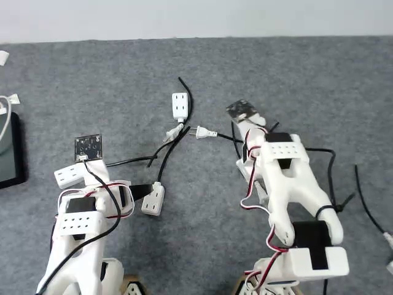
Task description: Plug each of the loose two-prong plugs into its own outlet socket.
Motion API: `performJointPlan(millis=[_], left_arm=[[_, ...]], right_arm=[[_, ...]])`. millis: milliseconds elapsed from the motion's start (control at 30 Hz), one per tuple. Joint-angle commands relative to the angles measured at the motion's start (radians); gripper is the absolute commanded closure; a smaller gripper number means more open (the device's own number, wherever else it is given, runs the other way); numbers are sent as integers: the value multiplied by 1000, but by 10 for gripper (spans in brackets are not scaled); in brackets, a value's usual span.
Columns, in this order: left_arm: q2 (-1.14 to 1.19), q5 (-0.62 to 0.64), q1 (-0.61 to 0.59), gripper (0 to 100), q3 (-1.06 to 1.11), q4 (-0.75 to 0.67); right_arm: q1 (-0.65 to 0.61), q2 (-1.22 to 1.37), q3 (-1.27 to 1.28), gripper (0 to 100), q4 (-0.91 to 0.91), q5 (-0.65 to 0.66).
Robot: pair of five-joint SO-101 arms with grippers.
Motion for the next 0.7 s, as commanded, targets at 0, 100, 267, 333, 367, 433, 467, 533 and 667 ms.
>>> performJointPlan(millis=[0,100,267,333,367,433,467,533,667], left_arm=[[-18,-11,-8,618,-7,-18],[-18,-11,-8,618,-7,-18],[-18,-11,-8,618,-7,-18],[-18,-11,-8,618,-7,-18],[-18,-11,-8,618,-7,-18],[-18,-11,-8,618,-7,-18],[-18,-11,-8,618,-7,-18],[-18,-11,-8,618,-7,-18],[-18,-11,-8,618,-7,-18]], right_arm=[[35,-4,-3,861,-51,-132],[67,-16,-6,887,-50,-141],[77,-68,-5,991,48,-137],[71,-111,-5,991,116,-137],[62,-139,-2,991,145,-133],[38,-197,15,989,208,-89],[21,-225,34,989,234,-63],[-30,-266,86,989,269,-23],[-53,-278,186,990,272,-21]])
